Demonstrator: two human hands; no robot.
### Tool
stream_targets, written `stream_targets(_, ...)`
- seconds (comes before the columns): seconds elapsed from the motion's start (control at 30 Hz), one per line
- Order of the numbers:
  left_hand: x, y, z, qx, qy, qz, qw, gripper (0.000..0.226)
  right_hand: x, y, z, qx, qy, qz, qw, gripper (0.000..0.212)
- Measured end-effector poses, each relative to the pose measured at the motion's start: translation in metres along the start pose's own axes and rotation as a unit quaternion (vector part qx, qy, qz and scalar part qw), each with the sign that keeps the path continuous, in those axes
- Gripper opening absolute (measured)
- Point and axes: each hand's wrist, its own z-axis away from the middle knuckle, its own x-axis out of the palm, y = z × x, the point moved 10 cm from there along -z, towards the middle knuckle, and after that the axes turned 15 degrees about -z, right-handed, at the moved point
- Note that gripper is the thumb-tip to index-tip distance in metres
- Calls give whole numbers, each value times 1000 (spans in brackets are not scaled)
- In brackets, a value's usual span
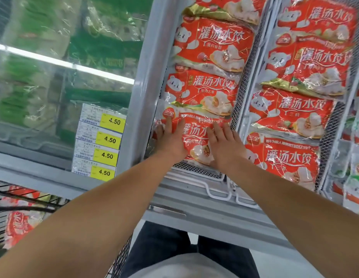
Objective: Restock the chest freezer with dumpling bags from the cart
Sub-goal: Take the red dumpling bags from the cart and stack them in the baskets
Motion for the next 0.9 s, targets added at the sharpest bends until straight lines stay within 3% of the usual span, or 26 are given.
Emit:
stream_targets(0.2, -19, 7, 8, 23, 53, 5, 998, 85, -22, -2, 33, -8, 35, -71, 997, 104)
stream_targets(0.5, -50, 49, 59, 83, 114, 34, 989, 47, -57, 11, 112, -10, 163, -184, 969, 73)
stream_targets(0.9, -48, 63, 213, 57, 278, 84, 955, 47, -37, 31, 243, -41, 259, -171, 950, 70)
